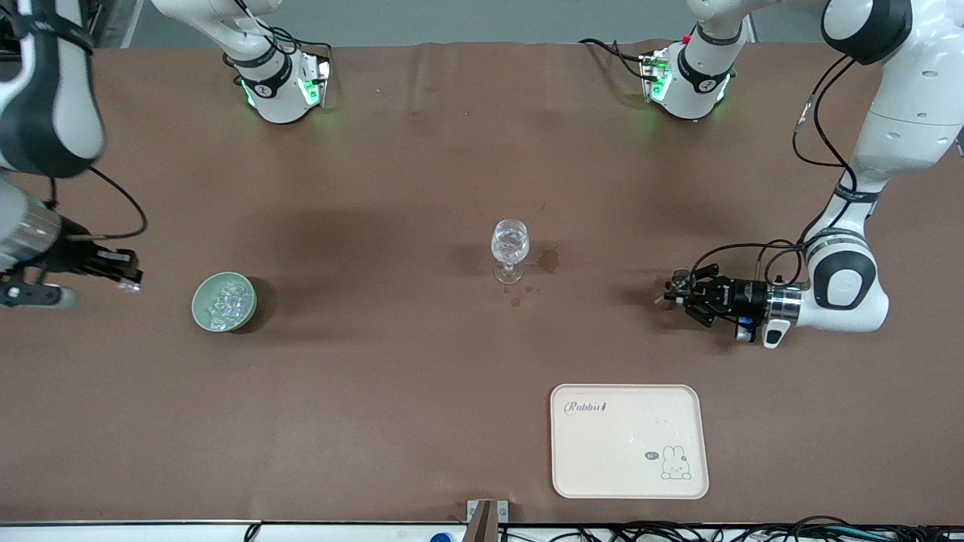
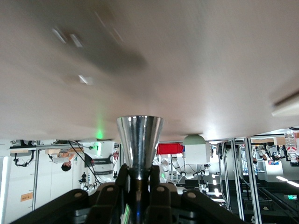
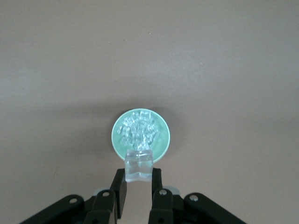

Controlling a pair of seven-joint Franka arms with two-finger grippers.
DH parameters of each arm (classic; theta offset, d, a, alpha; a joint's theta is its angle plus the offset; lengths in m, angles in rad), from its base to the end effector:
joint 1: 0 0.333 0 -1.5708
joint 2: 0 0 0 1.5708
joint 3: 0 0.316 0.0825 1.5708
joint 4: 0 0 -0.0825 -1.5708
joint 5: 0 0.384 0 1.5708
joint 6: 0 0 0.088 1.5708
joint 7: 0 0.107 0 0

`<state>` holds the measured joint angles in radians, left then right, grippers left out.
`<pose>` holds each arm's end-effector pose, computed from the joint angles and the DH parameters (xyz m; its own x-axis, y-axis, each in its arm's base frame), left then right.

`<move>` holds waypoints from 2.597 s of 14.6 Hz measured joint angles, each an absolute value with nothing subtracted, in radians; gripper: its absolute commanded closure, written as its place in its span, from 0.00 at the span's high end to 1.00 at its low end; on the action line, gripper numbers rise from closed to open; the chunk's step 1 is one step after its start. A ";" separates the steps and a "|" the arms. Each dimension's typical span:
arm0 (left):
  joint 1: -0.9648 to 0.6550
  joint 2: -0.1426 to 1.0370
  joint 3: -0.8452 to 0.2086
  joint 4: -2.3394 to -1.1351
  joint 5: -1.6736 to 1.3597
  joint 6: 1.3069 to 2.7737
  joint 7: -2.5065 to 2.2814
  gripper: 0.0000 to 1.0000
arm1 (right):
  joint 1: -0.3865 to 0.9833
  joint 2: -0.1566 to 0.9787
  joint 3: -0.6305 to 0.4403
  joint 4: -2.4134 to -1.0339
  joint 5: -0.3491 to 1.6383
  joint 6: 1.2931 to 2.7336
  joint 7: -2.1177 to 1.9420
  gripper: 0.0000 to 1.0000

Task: Pour wine and add ice with both arms
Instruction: 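Carry the silver jigger with the left gripper over the wine glass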

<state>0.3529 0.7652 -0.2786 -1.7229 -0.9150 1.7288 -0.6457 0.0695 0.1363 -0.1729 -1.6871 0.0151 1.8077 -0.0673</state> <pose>0.6091 -0.0169 0.1617 0.1331 0.3163 -0.9393 0.9616 -0.2708 0.0451 0.6005 -0.0559 0.5115 0.9992 -0.0384 -0.0142 -0.0383 -0.9992 0.0078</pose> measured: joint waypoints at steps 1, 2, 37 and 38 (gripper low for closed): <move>0.340 0.745 -0.295 -1.716 -0.917 1.733 -0.694 0.01 | 0.067 0.135 -0.173 -1.646 0.015 1.761 -0.075 0.03; 0.329 0.720 -0.312 -1.713 -0.918 1.738 -0.739 0.01 | 0.065 0.134 -0.173 -1.616 0.015 1.723 -0.082 0.03; -0.044 0.354 -0.512 -1.883 -0.523 2.147 -1.700 0.01 | 0.053 0.004 -0.166 -1.607 0.015 1.605 -0.161 0.03; -0.054 0.354 -0.512 -1.876 -0.499 2.147 -1.731 0.01 | 0.053 0.004 -0.166 -1.607 0.015 1.605 -0.161 0.03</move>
<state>-0.0539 0.3541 -0.5117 -1.8758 -0.4988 2.1473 -1.7309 0.0530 0.0045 -0.1661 -1.6073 0.0151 1.6052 -0.1607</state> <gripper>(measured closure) 0.793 0.740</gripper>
